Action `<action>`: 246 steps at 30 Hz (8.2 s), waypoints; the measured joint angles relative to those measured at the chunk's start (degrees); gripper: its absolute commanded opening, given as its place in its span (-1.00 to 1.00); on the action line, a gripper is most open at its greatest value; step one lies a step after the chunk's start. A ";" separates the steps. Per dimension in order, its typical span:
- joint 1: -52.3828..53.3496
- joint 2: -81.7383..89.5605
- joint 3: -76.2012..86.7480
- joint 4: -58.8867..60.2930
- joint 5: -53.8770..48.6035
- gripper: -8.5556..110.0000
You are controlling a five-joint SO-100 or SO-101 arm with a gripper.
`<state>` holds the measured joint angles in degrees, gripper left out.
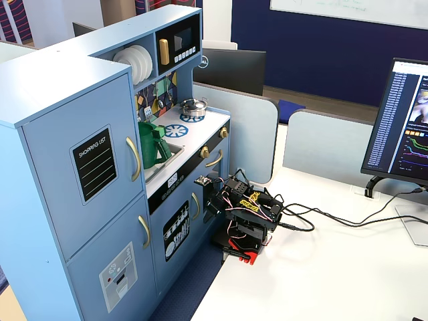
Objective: Take off the lid from the green recipient and place it on the counter
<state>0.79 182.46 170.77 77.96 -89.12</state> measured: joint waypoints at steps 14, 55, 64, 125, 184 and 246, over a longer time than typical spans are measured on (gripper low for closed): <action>2.20 0.00 0.00 0.00 -0.26 -0.86; 3.16 -40.78 -56.78 -59.77 -5.98 -0.18; 3.16 -49.92 -63.02 -60.38 -7.38 -0.19; 23.03 -61.61 -79.37 -55.46 -11.87 -0.86; 35.68 -63.11 -55.20 -76.90 -6.33 -0.18; 0.88 -0.09 0.35 -0.53 -0.35 -0.71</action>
<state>1.67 182.37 171.12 77.43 -89.47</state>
